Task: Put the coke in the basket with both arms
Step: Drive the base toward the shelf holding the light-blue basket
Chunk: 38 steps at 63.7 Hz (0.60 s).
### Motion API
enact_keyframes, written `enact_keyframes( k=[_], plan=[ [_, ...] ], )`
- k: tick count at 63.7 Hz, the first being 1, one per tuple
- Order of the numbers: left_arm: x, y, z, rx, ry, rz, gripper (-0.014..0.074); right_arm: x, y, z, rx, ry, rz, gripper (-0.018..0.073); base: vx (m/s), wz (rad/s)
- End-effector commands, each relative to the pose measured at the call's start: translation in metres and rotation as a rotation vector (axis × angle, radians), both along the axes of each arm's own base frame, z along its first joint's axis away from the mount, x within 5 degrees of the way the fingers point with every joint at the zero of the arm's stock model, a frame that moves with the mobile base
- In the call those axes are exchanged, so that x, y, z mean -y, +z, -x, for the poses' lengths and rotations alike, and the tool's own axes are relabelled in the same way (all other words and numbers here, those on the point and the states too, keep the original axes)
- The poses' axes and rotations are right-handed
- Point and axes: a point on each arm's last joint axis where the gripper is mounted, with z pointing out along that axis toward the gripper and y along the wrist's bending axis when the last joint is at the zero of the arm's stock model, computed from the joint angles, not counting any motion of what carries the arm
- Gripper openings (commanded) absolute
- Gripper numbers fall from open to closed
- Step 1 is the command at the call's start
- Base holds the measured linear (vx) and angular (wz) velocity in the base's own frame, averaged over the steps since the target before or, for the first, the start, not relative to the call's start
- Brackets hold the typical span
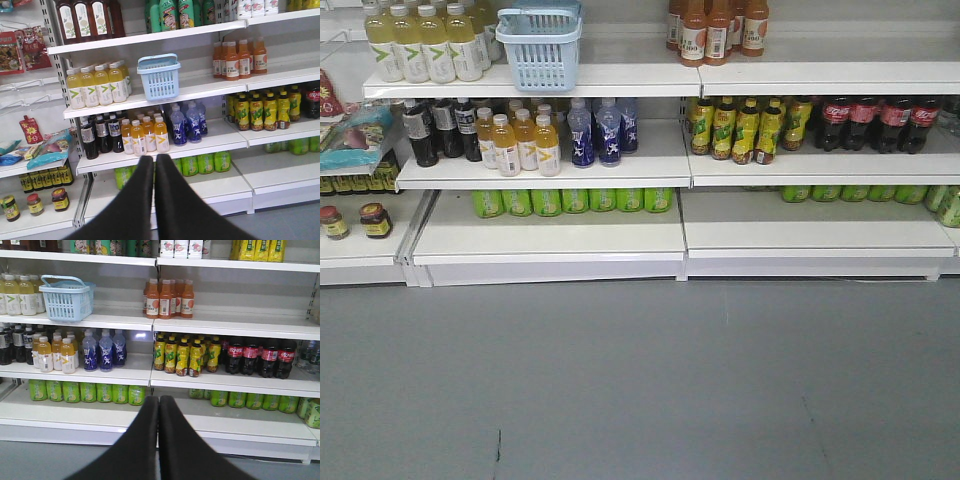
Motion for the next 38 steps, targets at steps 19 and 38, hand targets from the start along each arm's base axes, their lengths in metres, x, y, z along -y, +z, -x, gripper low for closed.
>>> enact_keyframes(
  k=[19, 38],
  plan=[
    [0.0004, 0.0087, 0.0020, 0.099, -0.007, 0.005, -0.0006, 0.0005, 0.0043, 0.0010, 0.084, -0.006, 0.006, -0.0010, 0.00, 0.00],
    [0.0004, 0.0087, 0.0020, 0.099, -0.007, 0.005, -0.0006, 0.0005, 0.0043, 0.0010, 0.084, -0.006, 0.006, -0.0010, 0.00, 0.00]
  ],
)
